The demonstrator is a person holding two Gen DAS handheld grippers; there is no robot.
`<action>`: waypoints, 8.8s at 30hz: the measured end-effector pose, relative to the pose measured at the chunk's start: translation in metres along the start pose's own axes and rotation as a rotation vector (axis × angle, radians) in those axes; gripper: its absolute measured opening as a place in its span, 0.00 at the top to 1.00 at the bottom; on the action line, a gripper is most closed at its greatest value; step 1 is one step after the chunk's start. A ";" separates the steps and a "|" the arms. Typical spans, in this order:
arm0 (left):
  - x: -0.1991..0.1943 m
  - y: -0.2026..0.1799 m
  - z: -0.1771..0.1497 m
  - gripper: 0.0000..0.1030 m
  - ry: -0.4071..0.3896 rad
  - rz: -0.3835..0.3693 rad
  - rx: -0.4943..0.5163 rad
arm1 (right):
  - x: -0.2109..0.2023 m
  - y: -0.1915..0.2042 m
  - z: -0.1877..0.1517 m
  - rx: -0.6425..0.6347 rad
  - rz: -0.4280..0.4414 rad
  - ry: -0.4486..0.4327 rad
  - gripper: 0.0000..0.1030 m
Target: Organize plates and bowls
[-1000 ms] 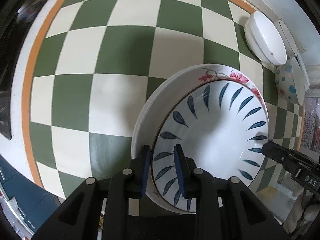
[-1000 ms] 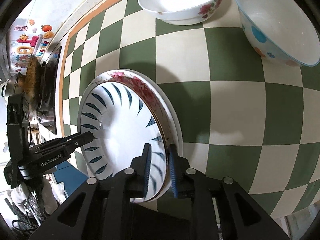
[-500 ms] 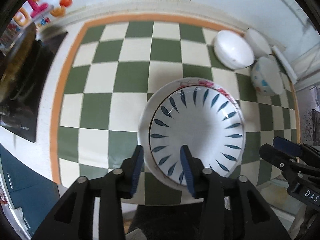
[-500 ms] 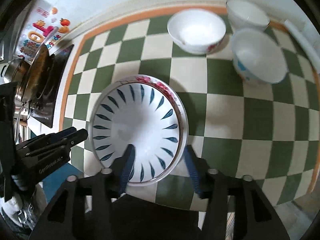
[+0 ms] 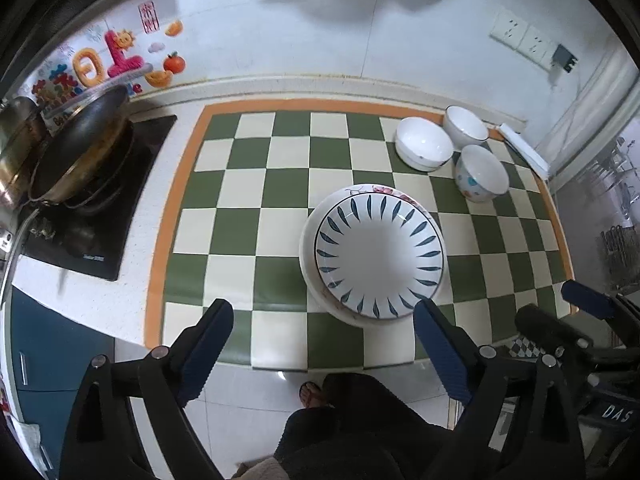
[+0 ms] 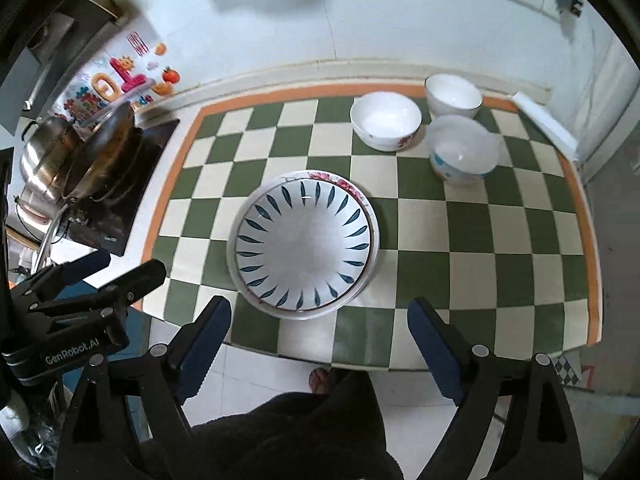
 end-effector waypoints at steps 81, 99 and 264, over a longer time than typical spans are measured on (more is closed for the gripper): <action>0.186 -0.182 0.218 0.84 0.324 -0.157 0.041 | 0.185 -0.219 0.265 0.177 0.149 0.266 0.91; 0.155 -0.259 0.096 0.84 0.412 -0.231 0.263 | 0.078 -0.251 0.106 0.286 0.117 0.238 0.91; 0.278 -0.315 0.298 0.74 0.442 -0.146 0.138 | 0.178 -0.382 0.297 0.458 0.143 0.118 0.53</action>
Point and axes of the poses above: each gripper's, at about its wrist camera, not at the fingertips, and x roughly the way its jaws point, y to its left, z to its top, the point moved 6 cm from there along x, roughly the way its jaws point, and after that the axes turned 12 degrees about z, right-handed, at the moved point
